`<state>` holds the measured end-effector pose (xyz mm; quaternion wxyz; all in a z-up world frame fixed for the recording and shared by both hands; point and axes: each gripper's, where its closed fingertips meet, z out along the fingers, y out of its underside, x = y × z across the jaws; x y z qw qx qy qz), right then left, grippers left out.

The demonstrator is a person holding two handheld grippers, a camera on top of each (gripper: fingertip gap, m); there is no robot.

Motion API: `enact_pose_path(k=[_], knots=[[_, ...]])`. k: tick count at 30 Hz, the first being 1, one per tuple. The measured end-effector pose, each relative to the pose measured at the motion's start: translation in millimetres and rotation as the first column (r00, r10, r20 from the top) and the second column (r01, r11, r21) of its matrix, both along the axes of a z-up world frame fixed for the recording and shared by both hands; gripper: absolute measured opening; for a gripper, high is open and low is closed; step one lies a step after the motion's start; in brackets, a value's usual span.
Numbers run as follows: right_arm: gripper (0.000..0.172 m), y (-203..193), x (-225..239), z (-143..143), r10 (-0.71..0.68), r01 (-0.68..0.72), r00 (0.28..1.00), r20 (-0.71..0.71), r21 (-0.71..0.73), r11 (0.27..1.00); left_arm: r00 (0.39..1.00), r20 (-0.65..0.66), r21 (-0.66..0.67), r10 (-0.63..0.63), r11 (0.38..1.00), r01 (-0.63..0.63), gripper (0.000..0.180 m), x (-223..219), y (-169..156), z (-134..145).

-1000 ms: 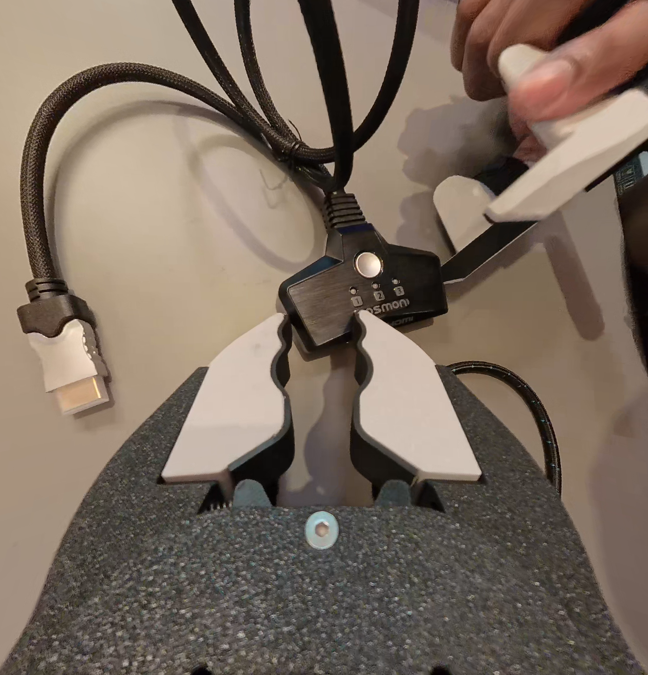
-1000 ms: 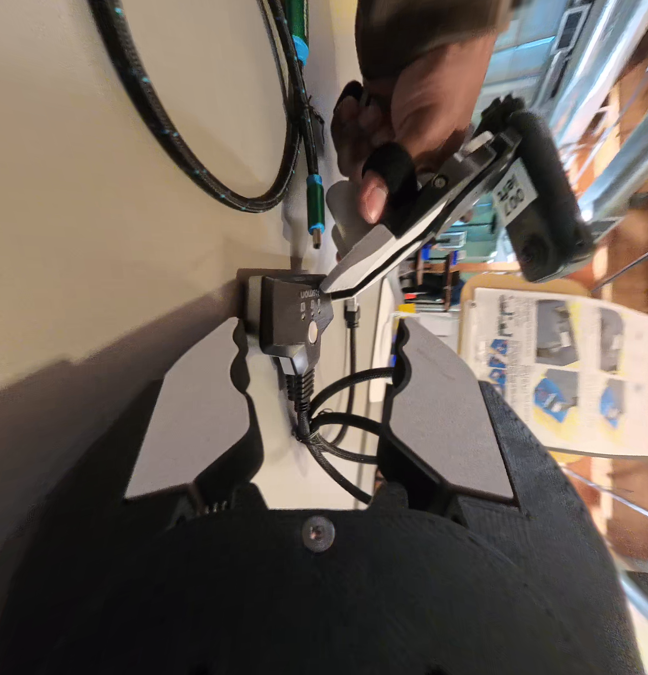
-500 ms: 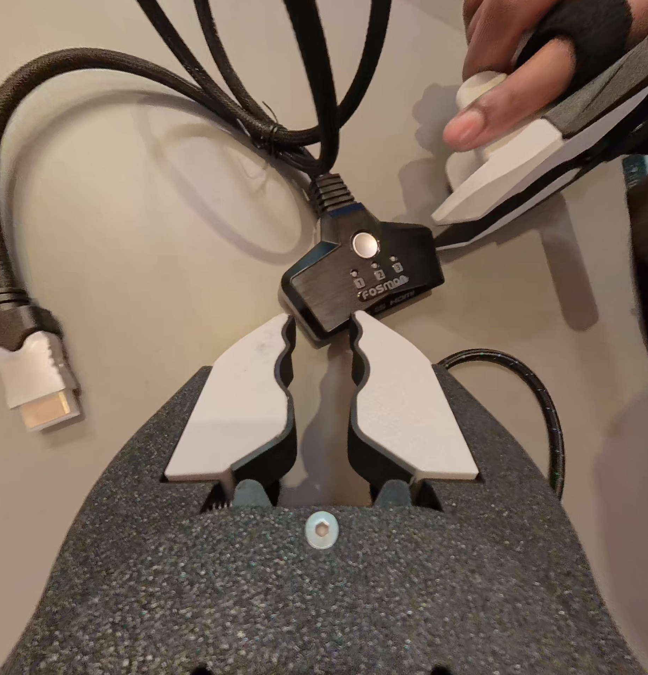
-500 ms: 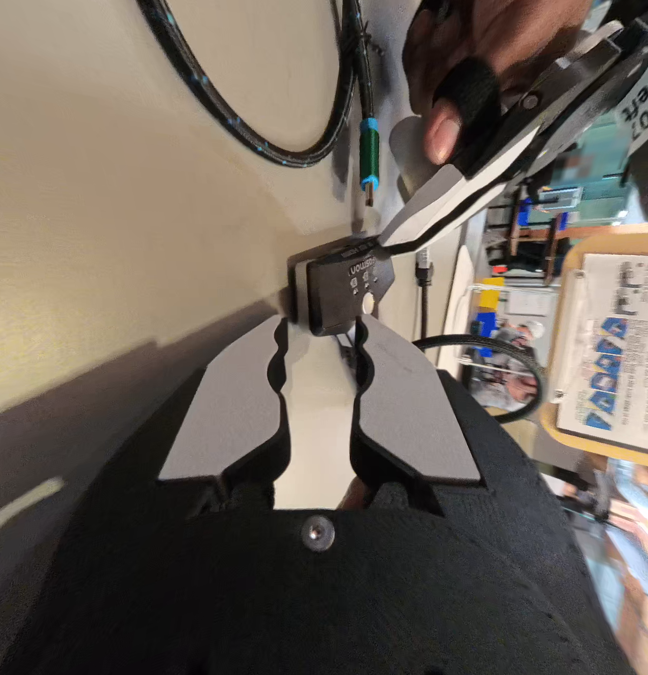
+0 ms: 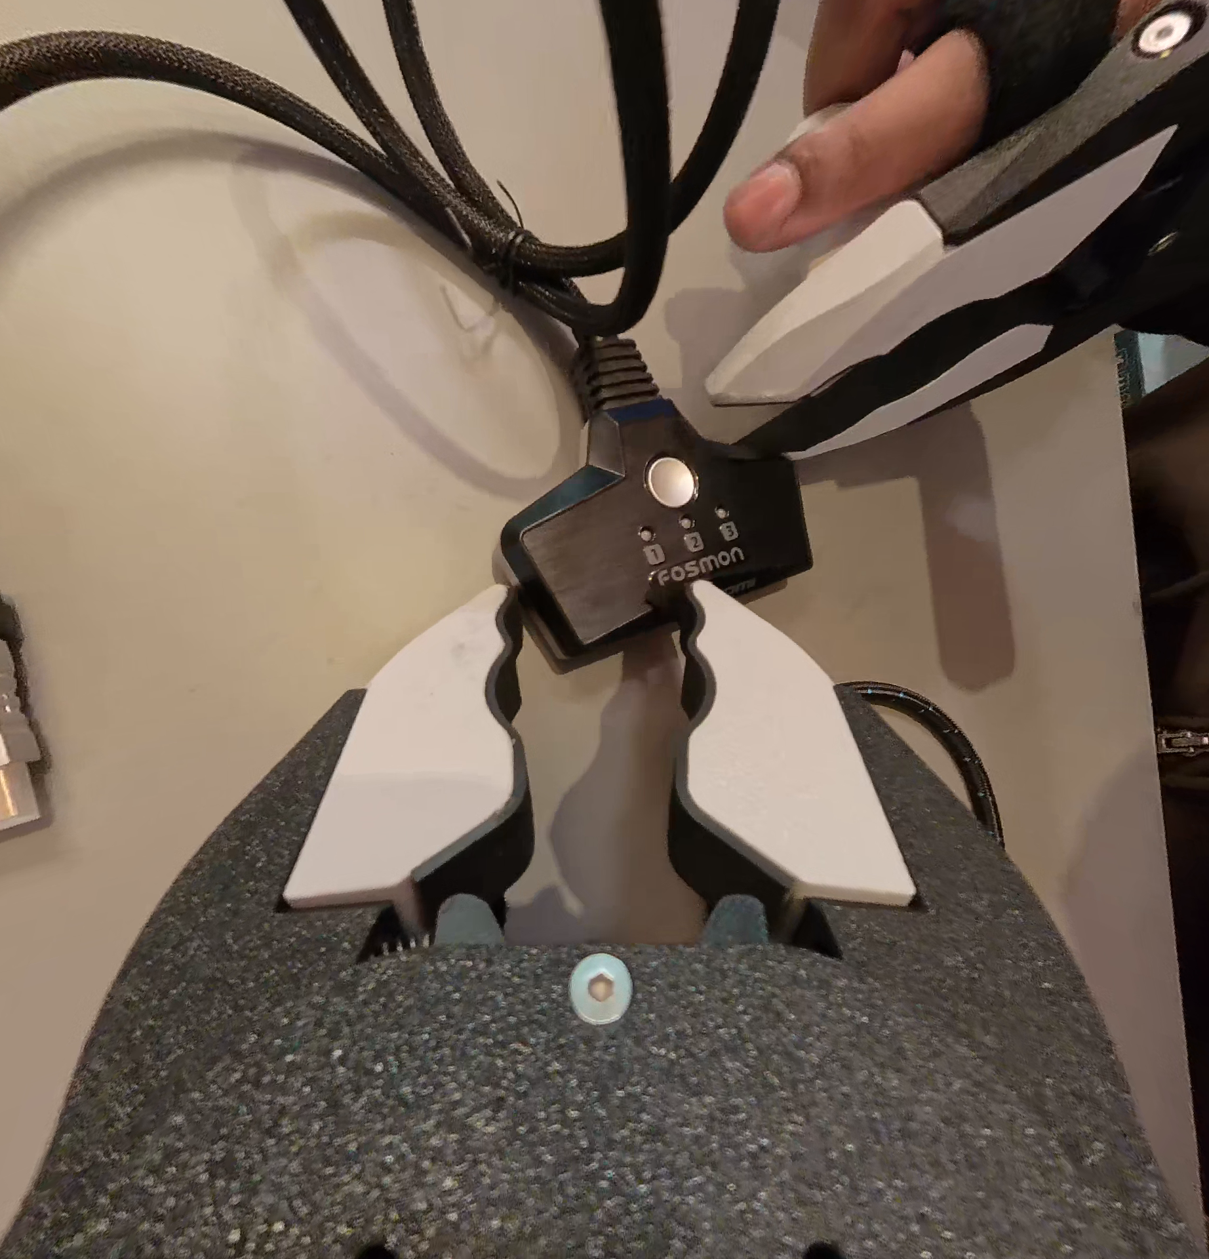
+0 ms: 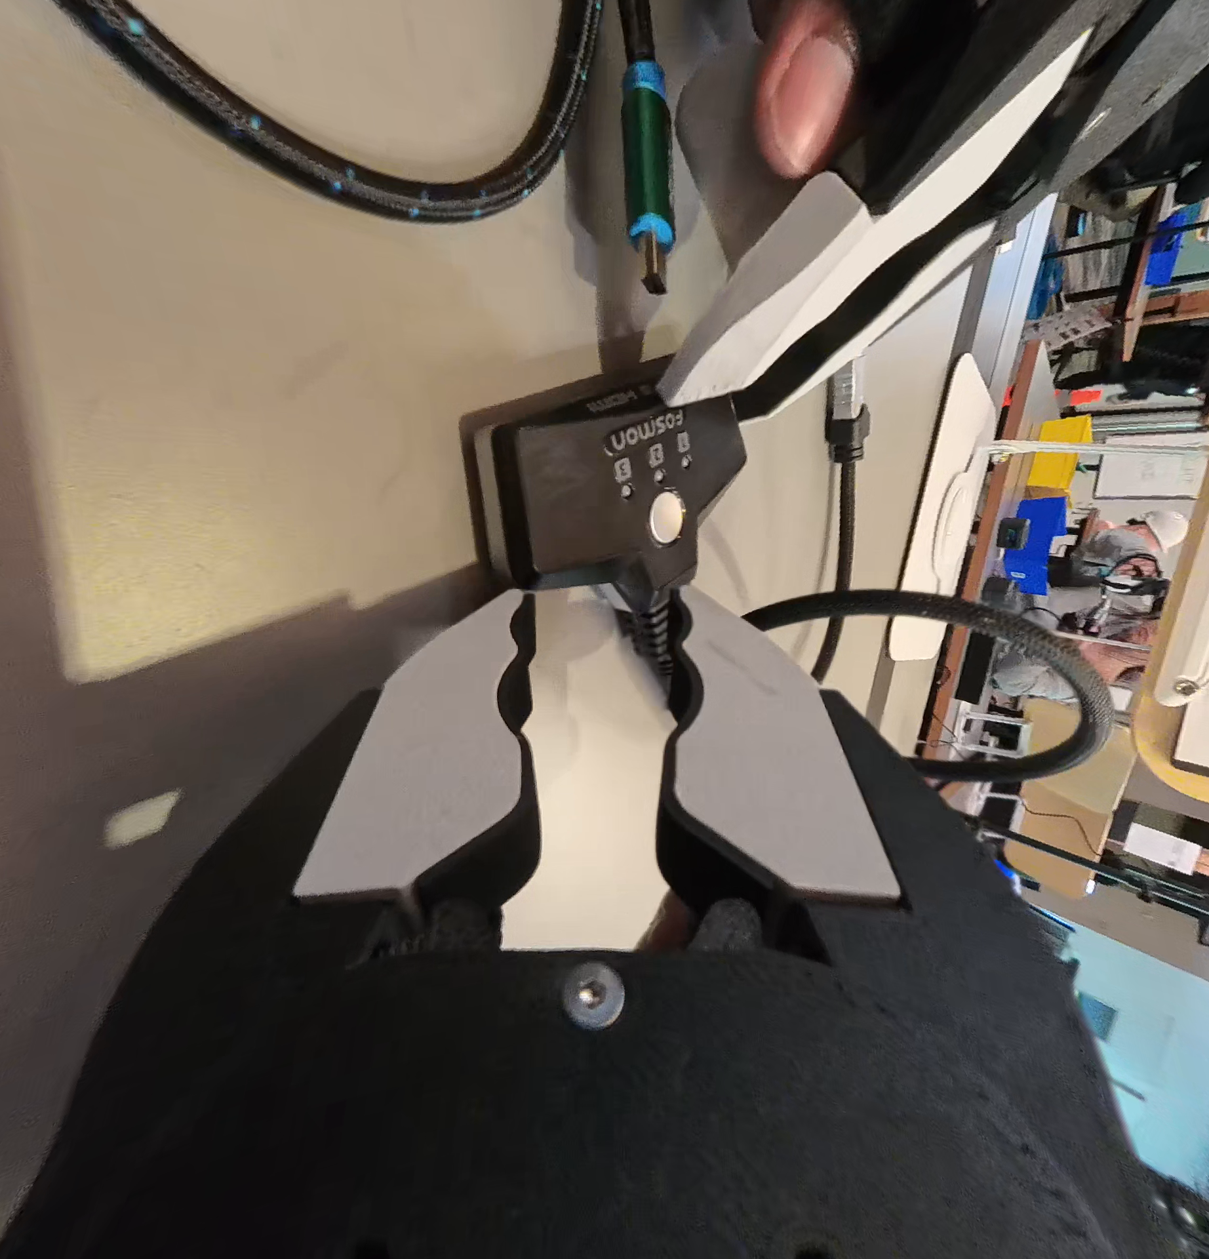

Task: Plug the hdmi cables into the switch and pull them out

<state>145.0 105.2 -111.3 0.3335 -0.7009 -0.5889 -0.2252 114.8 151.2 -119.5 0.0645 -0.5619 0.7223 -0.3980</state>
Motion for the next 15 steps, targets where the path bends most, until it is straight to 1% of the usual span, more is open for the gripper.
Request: enact_pose_path(k=[4,6,9,15], knots=[[0.041,12,3,4,-0.018,0.016,1.000,0.021,0.106,0.994,1.000,0.009,0.001,-0.002,1.000,0.002,0.049,1,-4,0],[0.042,17,6,5,-0.027,0.017,0.998,0.053,0.165,0.986,1.000,0.009,0.002,0.000,1.000,0.000,0.049,1,-4,0],[0.044,22,6,8,-0.012,-0.017,0.993,0.119,0.244,0.970,1.000,0.009,0.004,0.005,1.000,-0.005,0.049,0,-3,0],[0.063,28,5,18,0.000,-0.053,0.987,0.160,0.330,0.943,1.000,0.008,-0.010,0.007,1.000,-0.007,0.049,0,-2,1]])
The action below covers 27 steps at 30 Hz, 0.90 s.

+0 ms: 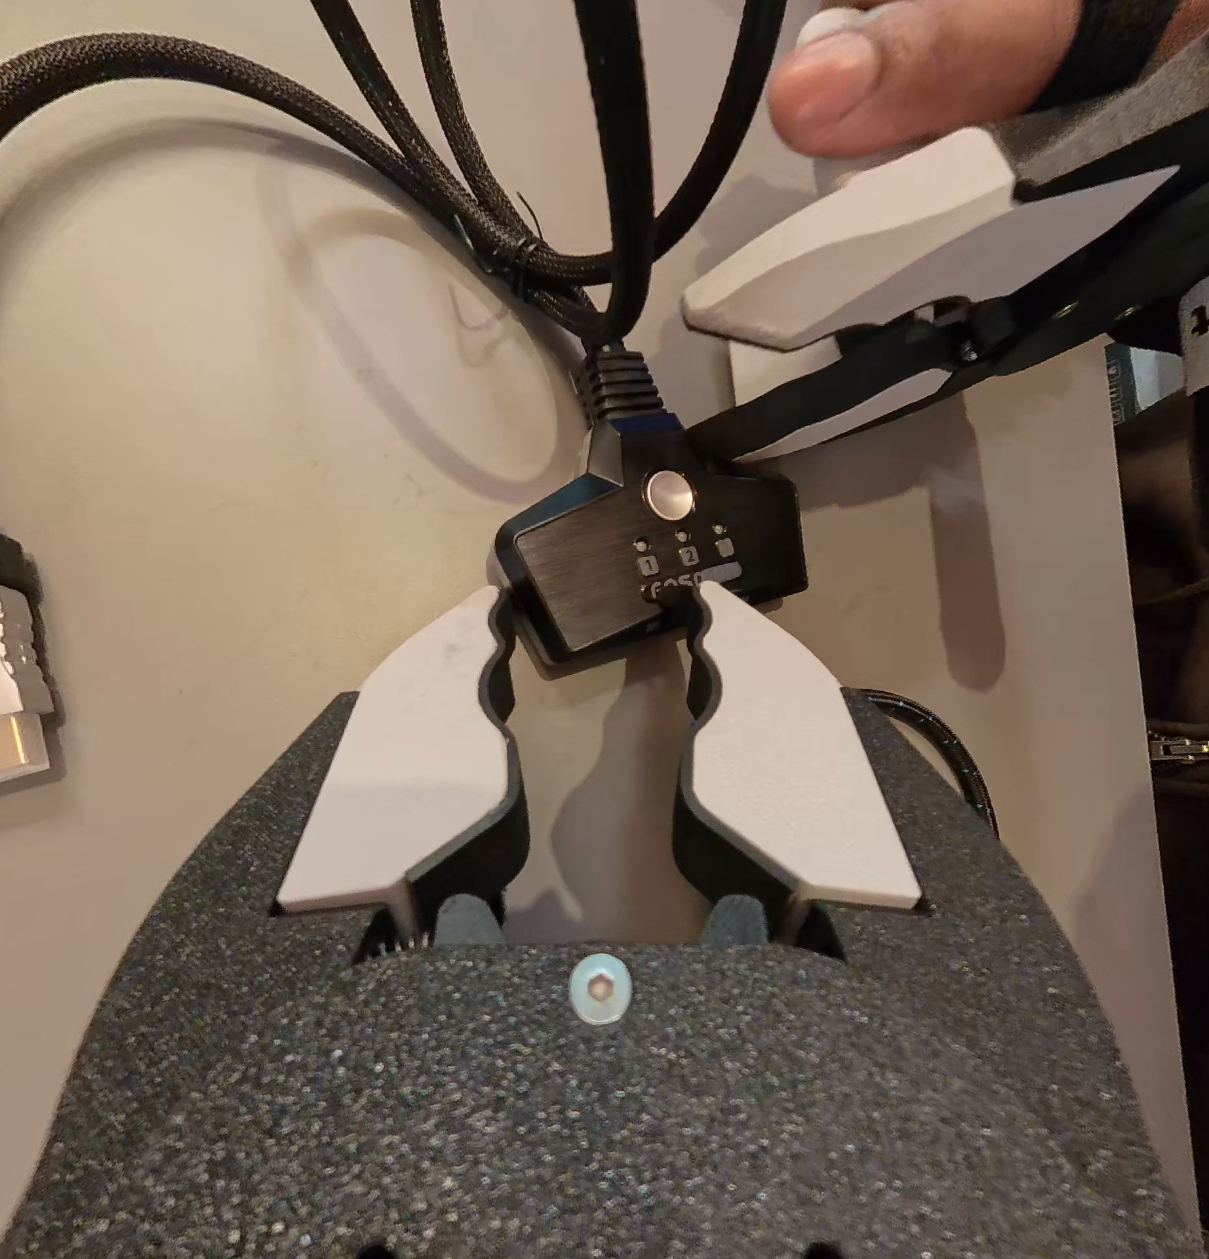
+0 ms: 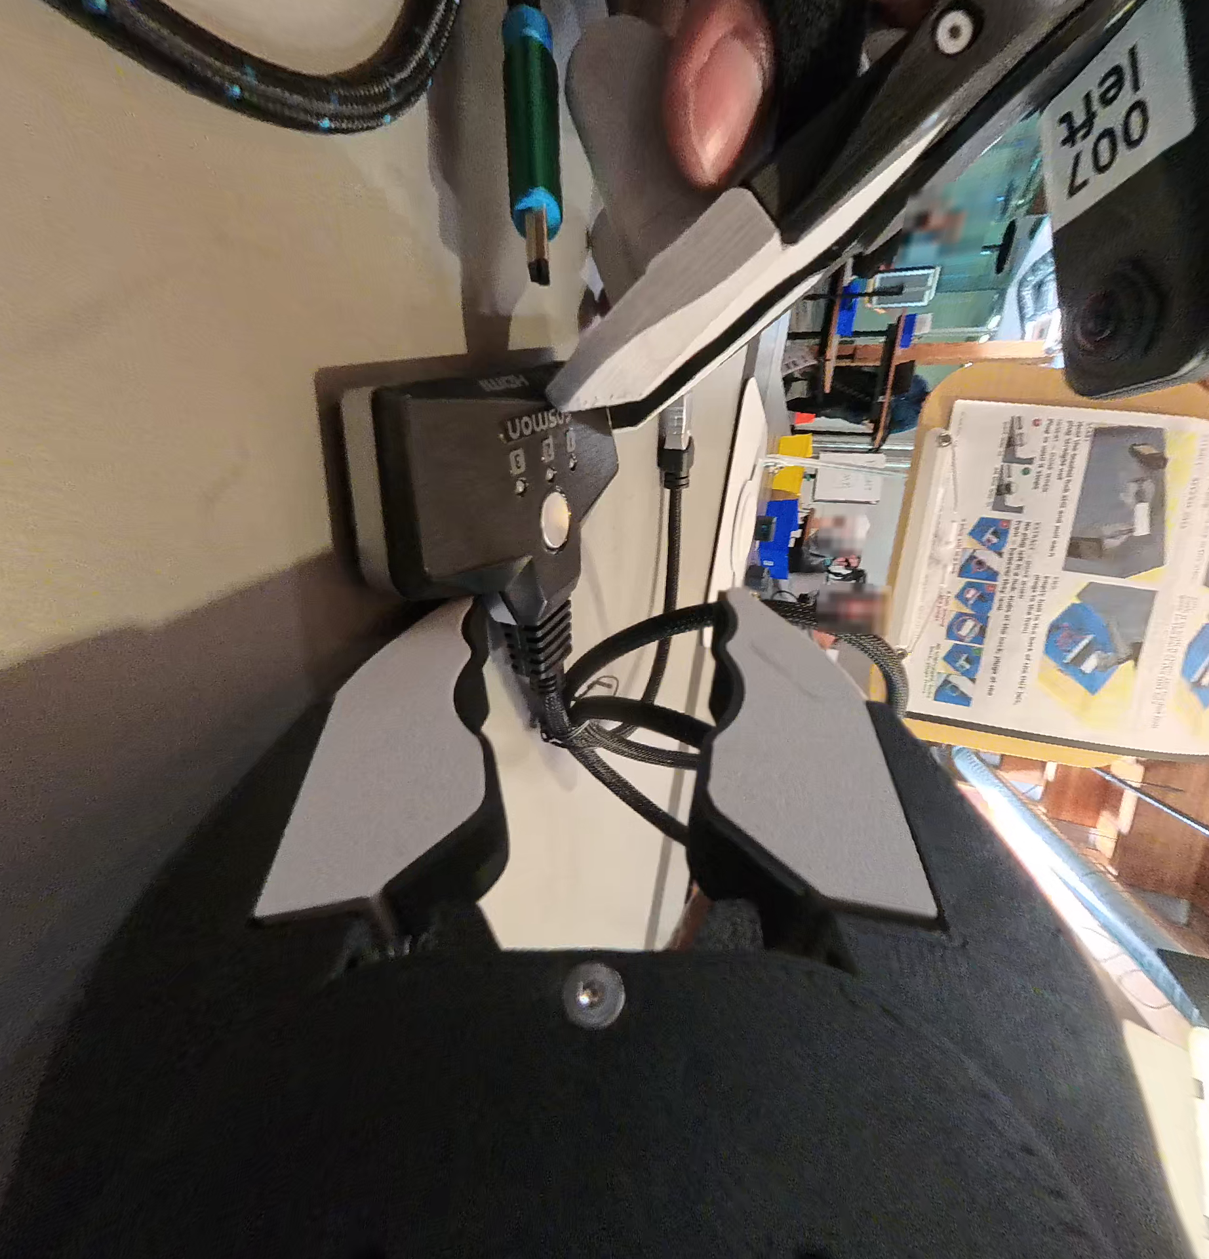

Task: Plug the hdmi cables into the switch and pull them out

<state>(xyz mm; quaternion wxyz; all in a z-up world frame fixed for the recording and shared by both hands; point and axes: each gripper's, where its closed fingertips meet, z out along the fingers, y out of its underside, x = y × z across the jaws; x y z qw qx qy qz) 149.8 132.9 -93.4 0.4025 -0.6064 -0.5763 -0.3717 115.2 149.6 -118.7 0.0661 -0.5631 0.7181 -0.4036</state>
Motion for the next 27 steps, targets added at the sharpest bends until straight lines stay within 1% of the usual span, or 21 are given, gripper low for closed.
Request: enact_pose_path(k=[4,6,9,12,14,15,16,17,18,19,21,24,27], knots=[[0.077,1,-4,7,0.029,-0.028,0.999,-0.022,0.053,0.998,1.000,0.003,-0.001,-0.007,1.000,0.007,0.049,-1,0,0],[0.078,0,-5,8,0.039,-0.036,0.998,-0.054,0.059,0.998,1.000,0.008,0.004,-0.022,1.000,0.022,0.051,-2,-2,0],[0.076,-2,-5,12,0.045,-0.038,0.994,-0.102,0.073,0.997,0.999,0.019,-0.001,-0.043,0.999,0.043,0.057,-3,-5,2],[0.072,-3,-1,23,0.044,-0.030,0.991,-0.130,0.110,0.993,0.997,0.035,-0.031,-0.062,0.998,0.063,0.068,-3,-10,5],[0.064,-2,2,33,0.046,-0.023,0.988,-0.148,0.154,0.988,0.995,0.035,-0.025,-0.091,0.995,0.092,0.073,-6,-13,5],[0.056,-2,2,39,0.054,-0.024,0.985,-0.162,0.181,0.983,0.993,0.035,-0.021,-0.111,0.994,0.112,0.075,-7,-16,4],[0.048,-2,2,45,0.059,-0.021,0.982,-0.180,0.206,0.978,0.989,0.036,-0.016,-0.140,0.990,0.141,0.074,-9,-21,4],[0.045,-1,2,48,0.059,-0.016,0.979,-0.194,0.218,0.976,0.983,0.040,-0.016,-0.179,0.984,0.180,0.072,-10,-28,4],[0.049,0,2,47,0.051,-0.009,0.979,-0.197,0.206,0.979,0.975,0.048,-0.021,-0.218,0.975,0.219,0.067,-11,-37,5],[0.048,2,2,45,0.038,-0.001,0.981,-0.188,0.196,0.981,0.971,0.046,0.000,-0.236,0.972,0.237,0.066,-10,-42,3],[0.050,2,2,42,0.038,-0.006,0.987,-0.159,0.200,0.980,0.971,0.042,0.080,-0.236,0.969,0.232,0.058,-6,-43,-2],[0.051,0,1,38,0.041,-0.011,0.985,-0.168,0.173,0.985,0.977,0.044,0.114,-0.207,0.973,0.201,0.046,-1,-40,-4],[0.056,-2,1,34,0.047,-0.026,0.988,-0.147,0.140,0.990,0.978,0.045,0.146,-0.203,0.970,0.195,0.042,0,-37,-5]])
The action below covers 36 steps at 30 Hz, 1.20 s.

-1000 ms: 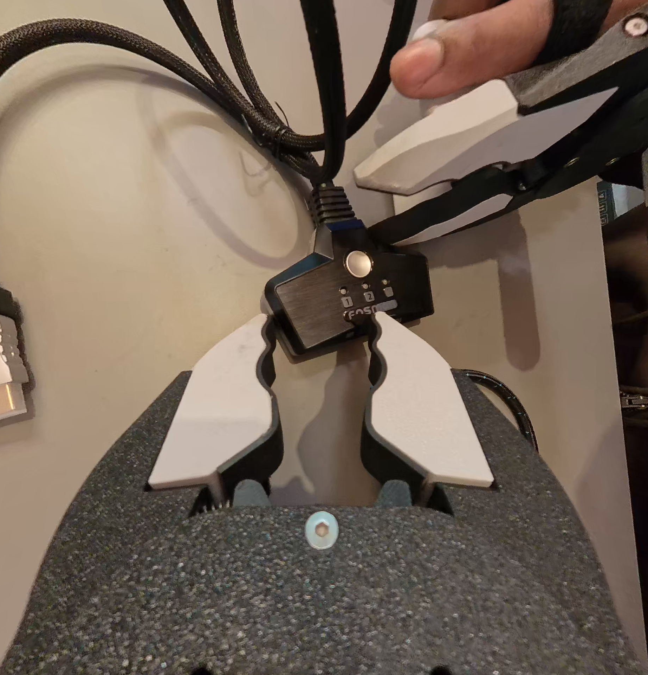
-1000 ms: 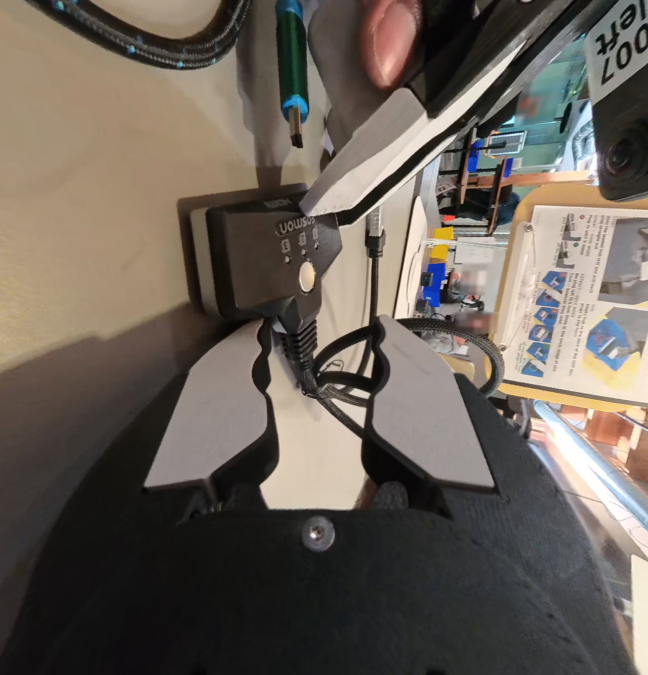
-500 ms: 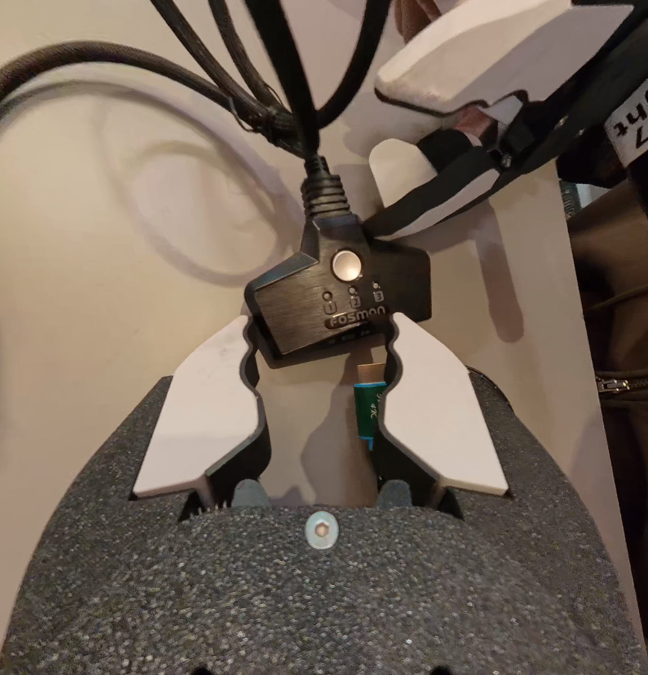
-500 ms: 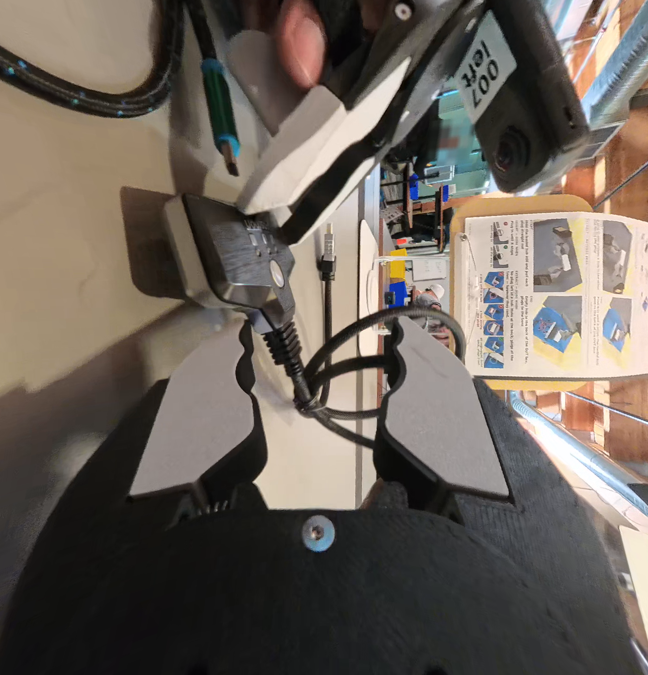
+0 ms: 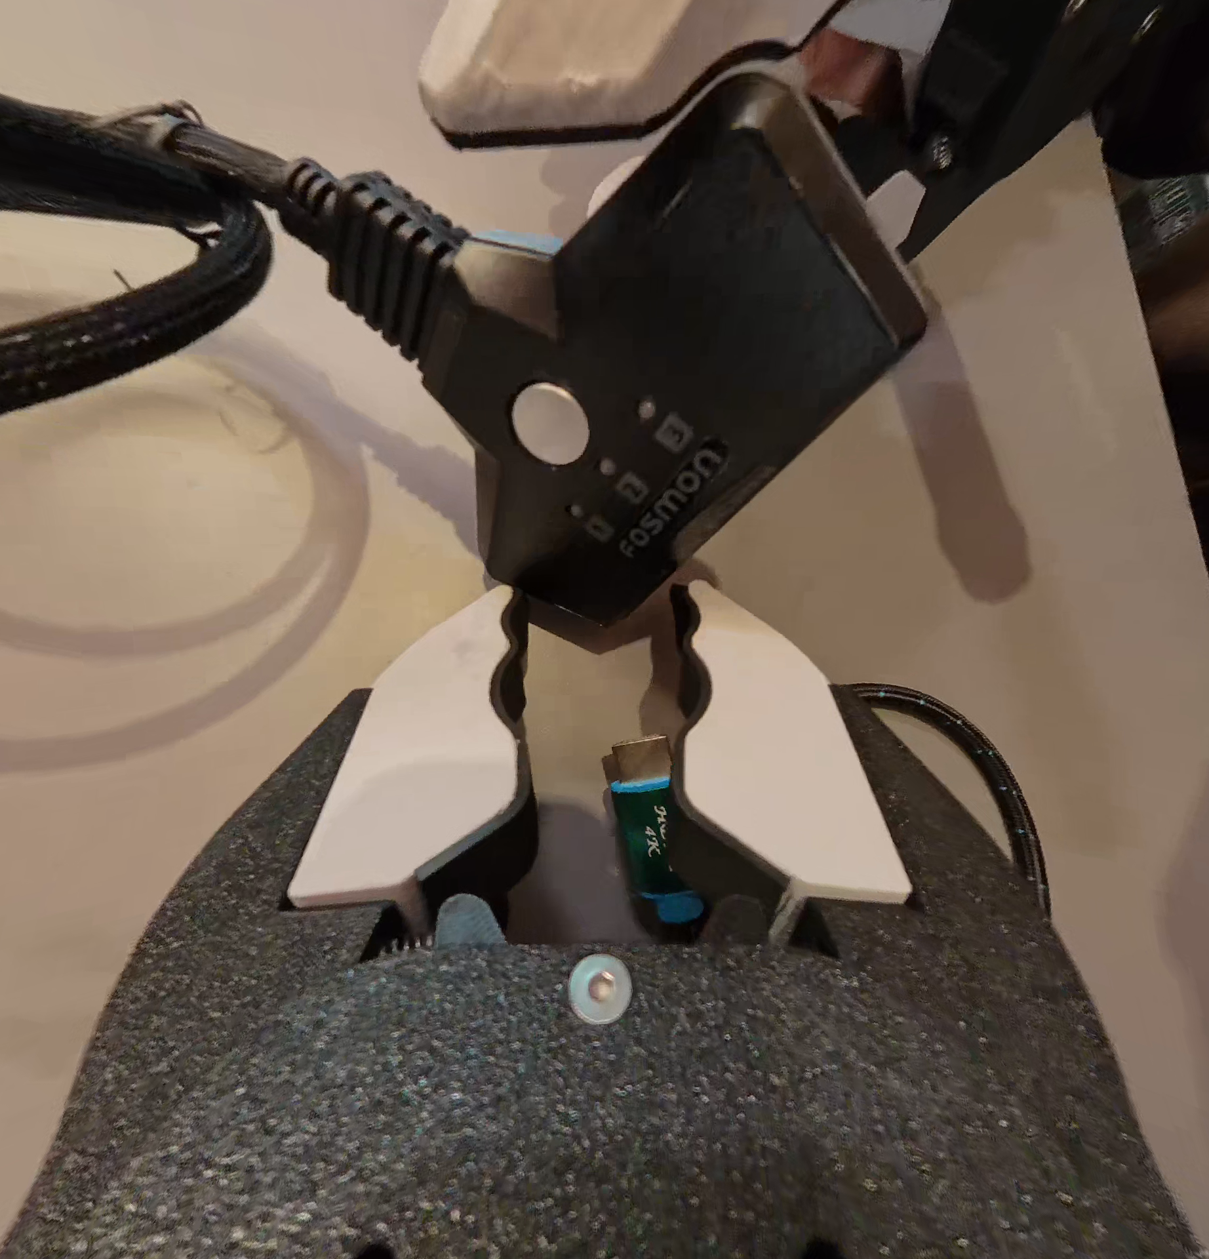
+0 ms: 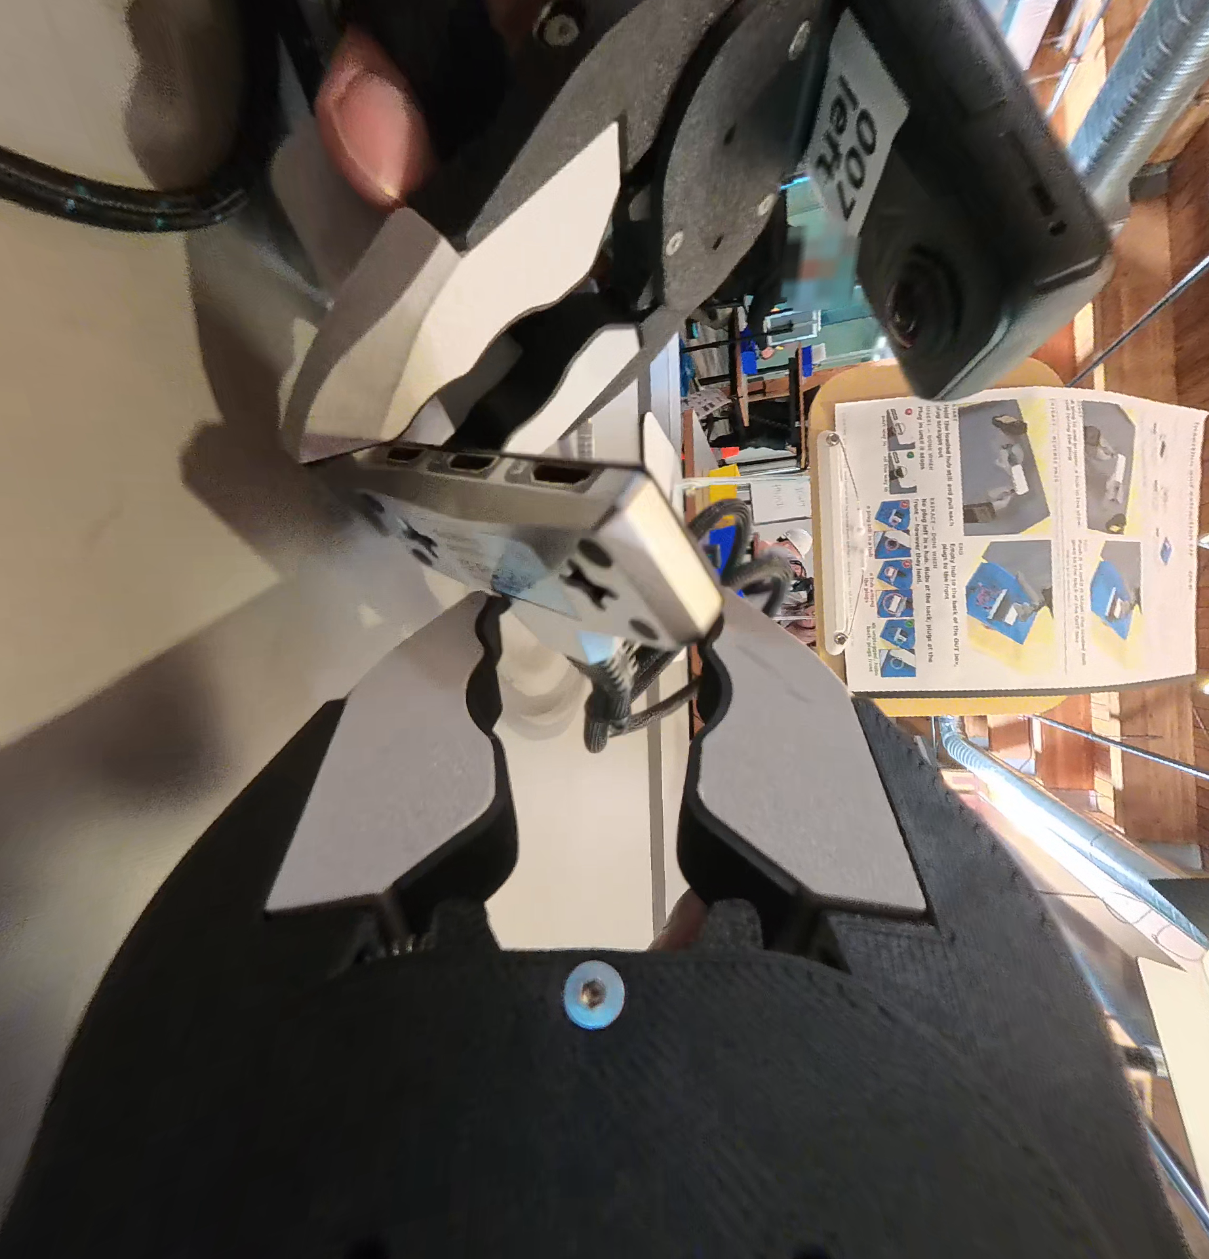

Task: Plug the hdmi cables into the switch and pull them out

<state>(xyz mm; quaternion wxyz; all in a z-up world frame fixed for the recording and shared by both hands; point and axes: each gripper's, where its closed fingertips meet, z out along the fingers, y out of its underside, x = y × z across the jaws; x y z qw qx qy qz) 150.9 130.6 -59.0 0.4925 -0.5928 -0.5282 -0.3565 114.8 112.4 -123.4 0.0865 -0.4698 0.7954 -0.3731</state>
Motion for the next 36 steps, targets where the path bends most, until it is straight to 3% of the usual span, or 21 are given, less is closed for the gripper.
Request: enact_pose_path(k=[6,17,23,29,36], knots=[[0.069,-13,-7,-18,0.082,-0.075,0.995,0.051,-0.117,0.990,1.000,0.008,0.022,-0.019,1.000,0.019,0.038,-3,-2,-1],[0.036,-14,-19,-40,0.104,-0.086,0.987,0.120,-0.149,0.985,0.999,0.019,0.014,-0.030,0.999,0.030,0.043,-2,-7,-1],[0.035,-6,-7,-37,0.024,-0.011,0.992,0.120,-0.105,0.994,0.998,0.059,-0.012,0.017,1.000,-0.016,0.046,-10,7,24],[0.035,-4,-5,-36,-0.007,0.017,0.994,0.106,-0.086,0.996,0.999,-0.016,0.115,0.047,0.992,-0.045,0.050,-60,40,32],[0.035,-2,-6,-35,-0.029,0.036,0.996,0.090,-0.073,0.997,0.995,-0.088,0.206,-0.037,0.977,0.055,0.049,-78,31,7]])
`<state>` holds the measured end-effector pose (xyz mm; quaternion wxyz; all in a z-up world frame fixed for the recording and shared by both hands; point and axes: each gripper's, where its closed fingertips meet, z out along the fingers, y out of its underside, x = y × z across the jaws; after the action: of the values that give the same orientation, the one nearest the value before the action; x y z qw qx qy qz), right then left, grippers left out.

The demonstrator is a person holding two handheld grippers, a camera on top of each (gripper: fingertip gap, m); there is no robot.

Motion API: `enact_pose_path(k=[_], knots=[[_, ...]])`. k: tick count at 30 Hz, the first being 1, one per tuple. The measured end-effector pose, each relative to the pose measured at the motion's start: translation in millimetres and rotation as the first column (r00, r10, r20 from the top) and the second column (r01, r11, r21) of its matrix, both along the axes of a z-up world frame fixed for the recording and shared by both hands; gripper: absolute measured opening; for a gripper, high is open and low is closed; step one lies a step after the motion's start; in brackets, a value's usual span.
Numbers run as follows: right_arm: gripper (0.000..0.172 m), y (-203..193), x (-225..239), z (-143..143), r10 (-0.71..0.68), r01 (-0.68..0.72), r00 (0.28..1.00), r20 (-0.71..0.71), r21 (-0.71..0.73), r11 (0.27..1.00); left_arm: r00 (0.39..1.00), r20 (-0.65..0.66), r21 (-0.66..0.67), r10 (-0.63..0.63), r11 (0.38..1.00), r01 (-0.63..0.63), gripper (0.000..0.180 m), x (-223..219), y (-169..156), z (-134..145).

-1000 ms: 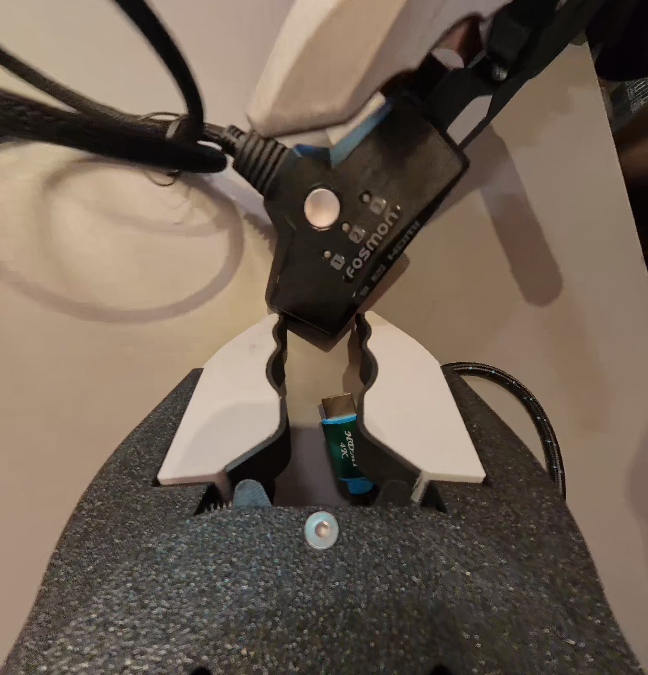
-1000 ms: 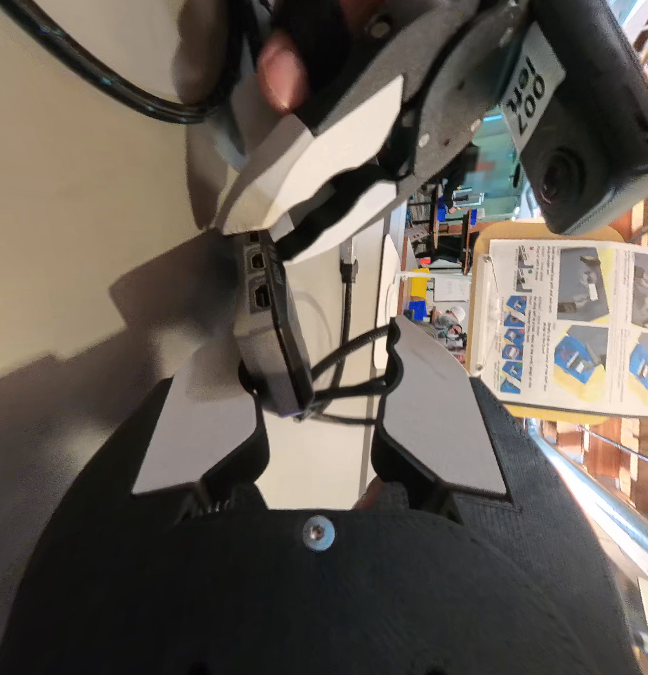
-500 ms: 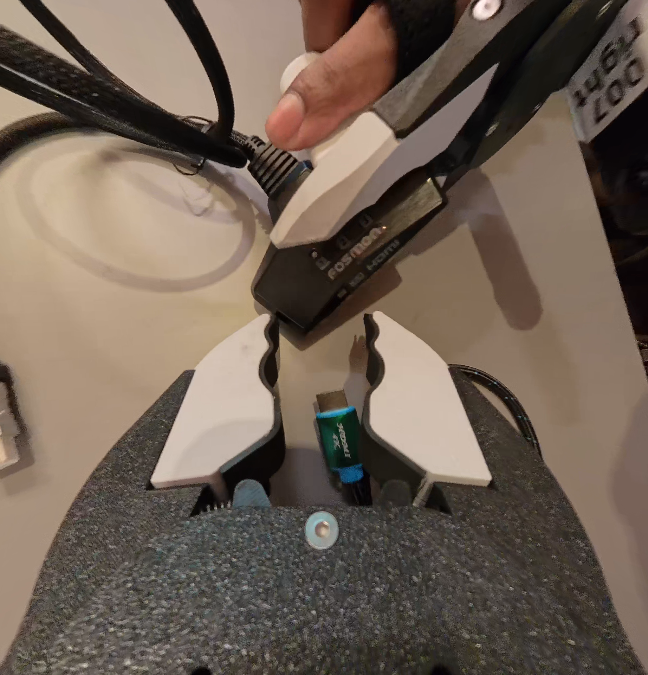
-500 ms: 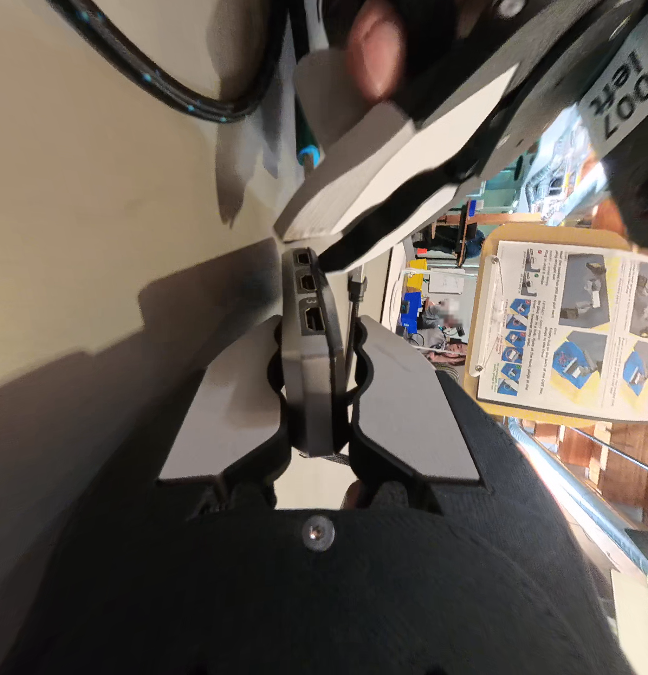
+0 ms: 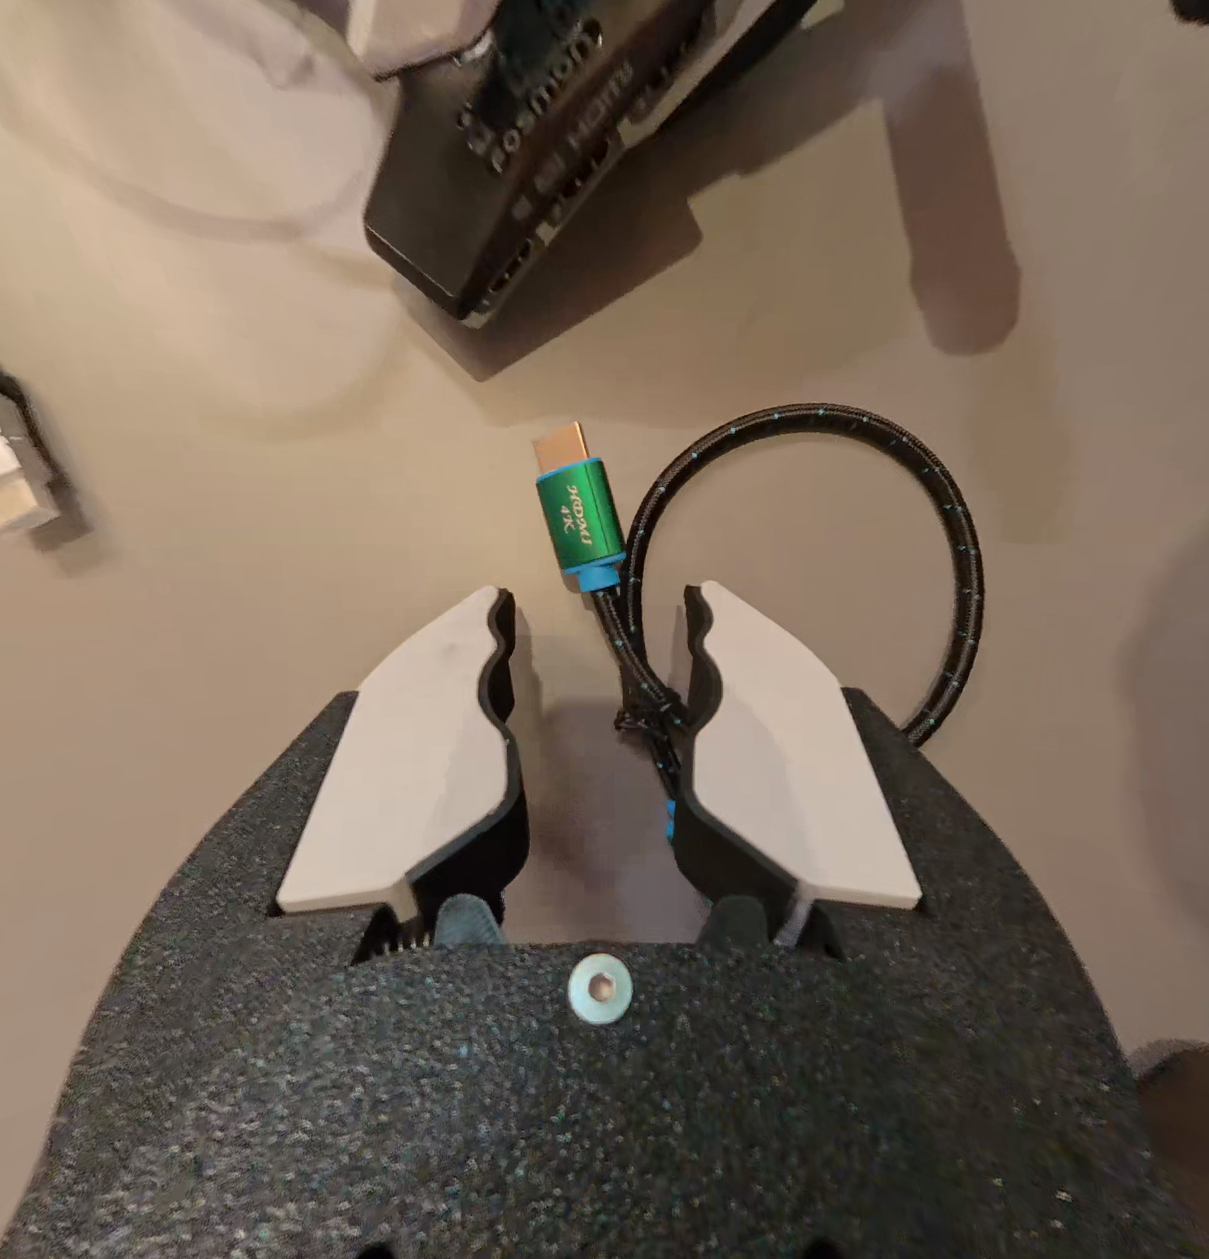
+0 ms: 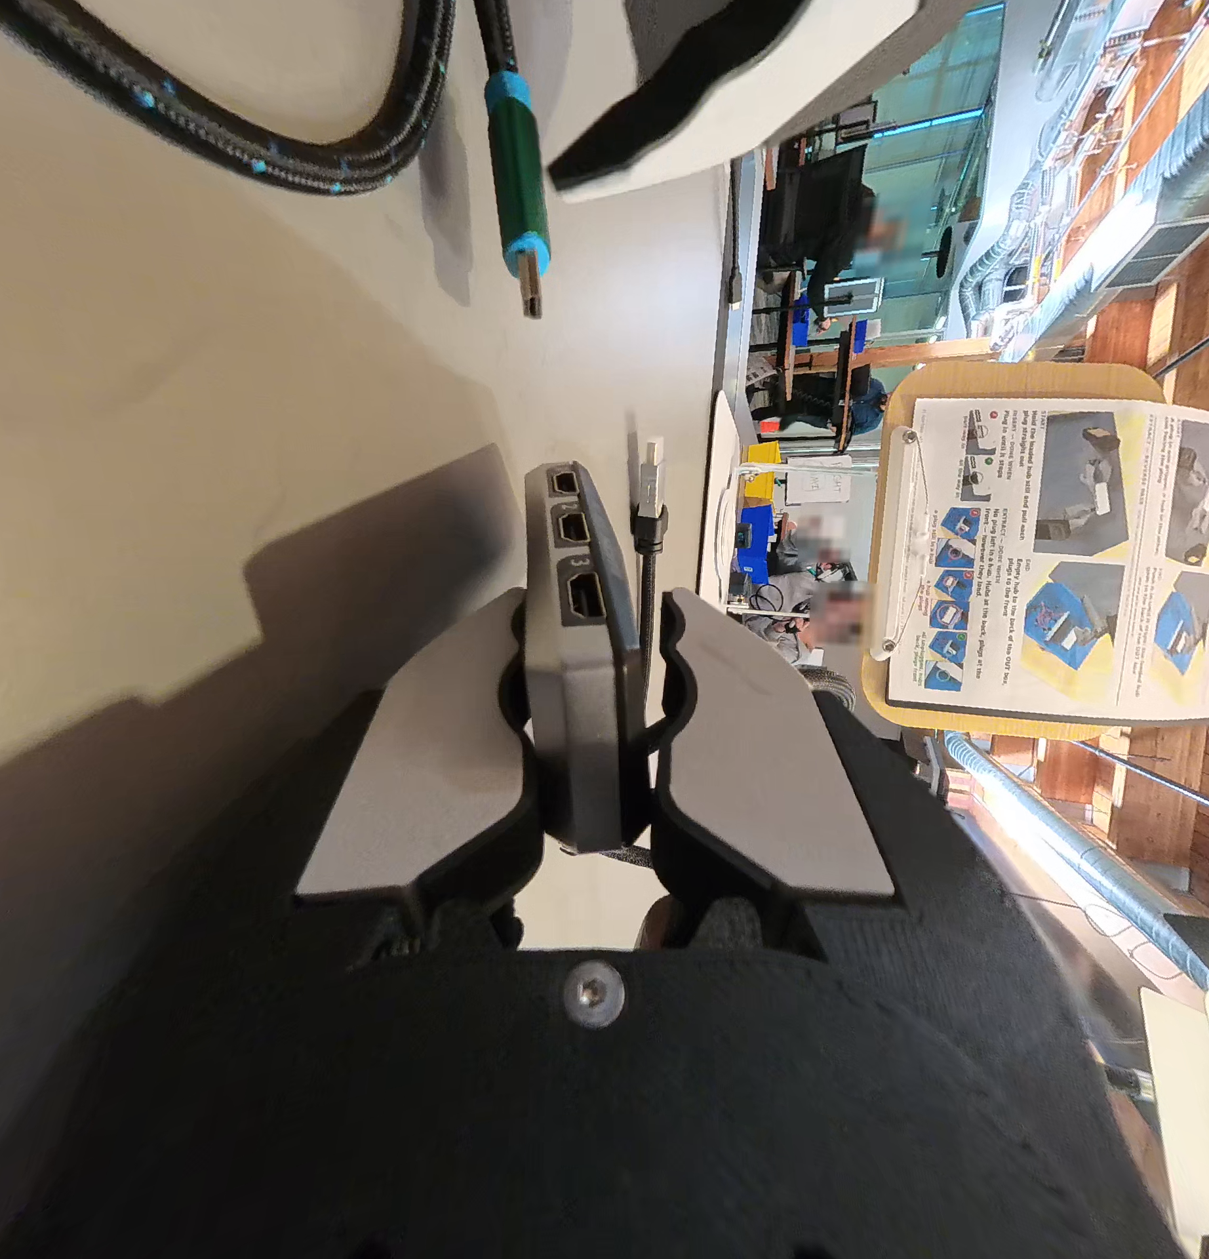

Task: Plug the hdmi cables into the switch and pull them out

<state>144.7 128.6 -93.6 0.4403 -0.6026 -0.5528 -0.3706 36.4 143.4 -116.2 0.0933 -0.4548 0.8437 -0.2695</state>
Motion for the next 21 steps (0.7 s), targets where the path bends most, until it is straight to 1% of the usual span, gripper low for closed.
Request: enact_pose_path(k=[2,3,4,6,7,11,14,17,21], knots=[[0.035,0,0,1,-0.005,0.005,1.000,-0.009,0.005,1.000,1.000,-0.031,0.001,0.001,1.000,-0.001,0.048,2,-3,-10],[0.035,0,0,2,-0.007,0.007,1.000,-0.016,0.006,1.000,1.000,-0.025,-0.012,0.006,1.000,-0.006,0.045,5,-5,-11],[0.035,0,0,2,-0.009,0.009,1.000,-0.024,0.008,1.000,1.000,-0.015,-0.039,0.007,0.999,-0.008,0.037,7,-8,-9],[0.035,1,-1,3,-0.014,0.015,0.999,-0.041,0.011,1.000,0.999,-0.041,-0.075,0.016,0.997,-0.019,0.022,8,-11,-11],[0.035,1,-1,4,-0.017,0.018,0.999,-0.048,0.013,1.000,0.999,-0.037,-0.096,0.031,0.995,-0.034,0.020,11,-11,-10],[0.035,4,1,7,-0.051,0.053,0.996,-0.077,0.028,0.998,0.992,0.006,-0.112,0.126,0.986,-0.125,0.020,25,-5,-3],[0.035,6,0,6,-0.085,0.088,0.993,-0.082,0.029,0.996,0.983,0.044,-0.101,0.176,0.980,-0.171,0.020,36,-6,1],[0.035,8,-2,6,-0.100,0.103,0.991,-0.083,0.025,0.994,0.981,0.055,-0.053,0.186,0.982,-0.183,0.020,41,-9,-1],[0.035,9,-5,5,-0.109,0.111,0.991,-0.082,0.023,0.994,0.981,0.051,-0.048,0.187,0.982,-0.184,0.019,42,-12,-2]])
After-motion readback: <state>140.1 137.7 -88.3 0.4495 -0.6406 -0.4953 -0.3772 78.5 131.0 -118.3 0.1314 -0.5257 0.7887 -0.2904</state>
